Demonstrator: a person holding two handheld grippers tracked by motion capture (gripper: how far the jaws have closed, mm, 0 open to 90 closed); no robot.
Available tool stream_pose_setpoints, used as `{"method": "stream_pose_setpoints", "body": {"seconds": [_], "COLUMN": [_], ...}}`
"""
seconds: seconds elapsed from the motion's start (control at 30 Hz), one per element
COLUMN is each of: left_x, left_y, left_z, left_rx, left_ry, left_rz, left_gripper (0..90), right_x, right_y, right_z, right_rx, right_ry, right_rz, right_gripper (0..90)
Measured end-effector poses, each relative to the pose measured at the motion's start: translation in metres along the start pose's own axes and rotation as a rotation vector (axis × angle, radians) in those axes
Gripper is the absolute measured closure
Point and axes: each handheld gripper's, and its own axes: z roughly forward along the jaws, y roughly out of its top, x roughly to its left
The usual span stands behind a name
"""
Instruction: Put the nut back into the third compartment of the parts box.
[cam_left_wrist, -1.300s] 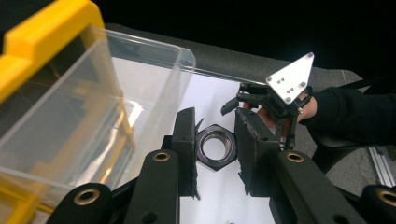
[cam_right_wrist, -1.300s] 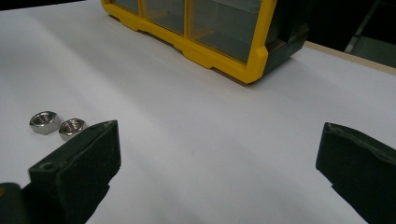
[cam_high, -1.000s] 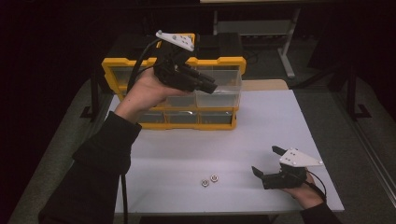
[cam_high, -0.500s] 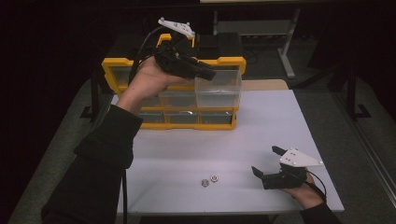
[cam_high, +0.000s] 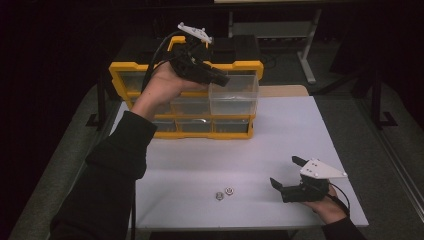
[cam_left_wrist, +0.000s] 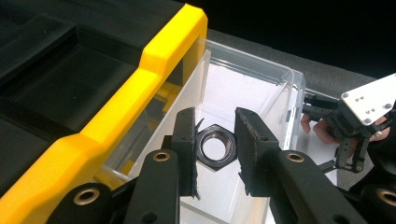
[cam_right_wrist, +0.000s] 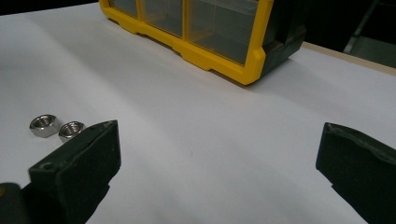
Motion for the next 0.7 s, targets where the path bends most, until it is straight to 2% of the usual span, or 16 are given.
{"method": "stream_pose_setpoints", "body": {"seconds": [0.23, 0.43, 0.63, 0.7], "left_x": [0.003, 0.004, 0.004, 0.004], "left_y": [-0.004, -0.005, -0.006, -0.005], "left_z": [0.008, 0.011, 0.011, 0.009], "left_rx": [0.018, 0.039, 0.028, 0.011], "left_ry": [0.004, 0.006, -0.004, -0.008], "left_rz": [-0.020, -0.009, -0.013, -0.018], "left_gripper": [70.3, 70.1, 69.4, 68.8], "right_x": [0.000, 0.000, 0.000, 0.000], "right_y": [0.000, 0.000, 0.000, 0.000], "right_z": [0.000, 0.000, 0.000, 0.000], "right_rx": [-0.001, 0.002, 0.000, 0.000], "right_ry": [0.001, 0.002, 0.001, 0.001], "right_rz": [0.003, 0.003, 0.003, 0.002], "right_gripper": [0.0, 0.0, 0.0, 0.0]}}
